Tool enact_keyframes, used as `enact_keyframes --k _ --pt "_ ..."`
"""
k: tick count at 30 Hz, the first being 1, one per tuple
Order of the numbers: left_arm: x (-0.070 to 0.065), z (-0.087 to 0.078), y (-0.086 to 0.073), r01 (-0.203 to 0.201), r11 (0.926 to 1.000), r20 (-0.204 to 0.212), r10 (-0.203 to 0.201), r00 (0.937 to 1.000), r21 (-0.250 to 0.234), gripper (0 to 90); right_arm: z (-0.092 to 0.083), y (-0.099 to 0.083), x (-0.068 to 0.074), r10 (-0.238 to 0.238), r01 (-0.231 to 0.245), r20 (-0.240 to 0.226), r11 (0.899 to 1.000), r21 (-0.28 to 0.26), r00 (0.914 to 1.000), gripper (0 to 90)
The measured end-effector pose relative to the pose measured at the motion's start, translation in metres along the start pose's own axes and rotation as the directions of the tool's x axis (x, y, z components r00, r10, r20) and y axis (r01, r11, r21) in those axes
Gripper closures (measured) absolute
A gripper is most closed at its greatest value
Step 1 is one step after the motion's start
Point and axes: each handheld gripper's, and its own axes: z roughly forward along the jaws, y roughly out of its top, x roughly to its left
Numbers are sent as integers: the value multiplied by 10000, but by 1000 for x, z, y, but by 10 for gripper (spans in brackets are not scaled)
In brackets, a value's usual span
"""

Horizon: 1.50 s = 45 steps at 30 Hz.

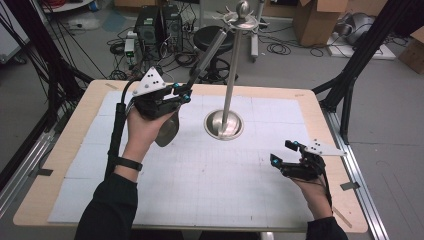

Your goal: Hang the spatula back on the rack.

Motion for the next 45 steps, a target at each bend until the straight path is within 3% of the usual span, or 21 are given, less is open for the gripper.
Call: enact_keyframes --k 5,25,34,45 --pt "1 6 -4 55 9998 -36 -54 10000 174 748 0 0 0 13 -13 -2 10000 12 10000 150" --pt "-4 22 -17 -130 9999 -701 126 9975 -59 747 1 -1 1 38 -37 -80 10000 81 10000 150" --pt "-5 28 -23 47 9998 -608 -60 9981 -209 746 1 -1 0 -20 21 -69 10000 84 10000 150" --pt "-6 33 -27 3 10000 -515 -6 9987 -75 743 1 -1 0 14 -13 -60 10000 97 10000 150"
